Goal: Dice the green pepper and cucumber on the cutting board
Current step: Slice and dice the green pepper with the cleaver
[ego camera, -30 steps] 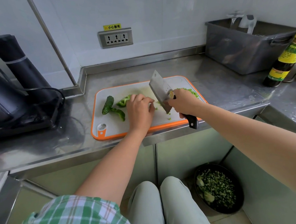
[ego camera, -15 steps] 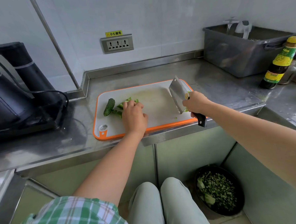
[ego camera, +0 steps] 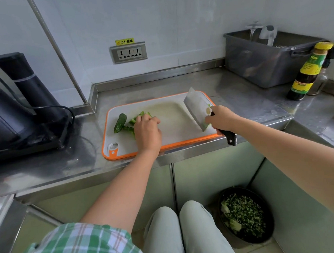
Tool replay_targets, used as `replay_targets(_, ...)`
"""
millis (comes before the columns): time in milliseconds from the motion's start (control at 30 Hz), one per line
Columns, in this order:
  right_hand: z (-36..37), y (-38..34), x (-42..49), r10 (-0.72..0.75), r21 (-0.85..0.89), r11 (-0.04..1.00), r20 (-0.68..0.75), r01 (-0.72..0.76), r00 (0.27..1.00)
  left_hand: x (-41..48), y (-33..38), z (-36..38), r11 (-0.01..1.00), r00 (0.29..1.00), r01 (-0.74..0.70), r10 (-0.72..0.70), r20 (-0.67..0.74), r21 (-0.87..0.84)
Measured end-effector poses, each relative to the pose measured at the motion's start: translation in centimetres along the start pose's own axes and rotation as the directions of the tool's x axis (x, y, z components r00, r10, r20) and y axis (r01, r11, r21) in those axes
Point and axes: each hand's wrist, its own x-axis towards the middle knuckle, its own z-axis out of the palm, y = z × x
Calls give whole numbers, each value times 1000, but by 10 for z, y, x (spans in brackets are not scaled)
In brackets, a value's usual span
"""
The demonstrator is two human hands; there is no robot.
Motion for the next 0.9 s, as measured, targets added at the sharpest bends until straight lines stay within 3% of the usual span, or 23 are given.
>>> replay_targets(133, 3, -10, -13, -121, 1, 993, 107, 122, 987, -1, -2, -2, 998, 999, 33, -33, 9, 58)
replay_targets(233, 7, -9, -9, -104, -27, 994, 167, 110, 981, -1, -4, -1, 997, 998, 58, -60, 29, 46)
replay_targets(367, -2, 4, 6, 50, -1, 999, 35, -50, 998, 4, -9, -1, 998, 998, 50, -51, 34, 34)
replay_targets(467, -6, 9, 11, 74, 20, 997, -33, -73, 997, 7, -13, 0, 999, 999, 39, -39, 28, -4)
replay_targets(600, 6, -6, 5, -30, 25, 999, 38, 29, 999, 8, -16, 3, 999, 999, 29, -30, -13, -39)
replay_targets(700, 14, -13, 5, -28, 28, 999, 120, 25, 992, 8, -15, 2, 999, 999, 13, -15, -29, -50)
replay_targets(833, 4, -7, 10, 54, 2, 999, 10, -54, 998, 4, -16, -3, 999, 999, -42, 41, -17, -17)
replay_targets(900, -1, -1, 10, 97, 99, 991, -19, -95, 995, 2, -13, -4, 996, 995, -94, 94, -42, 9)
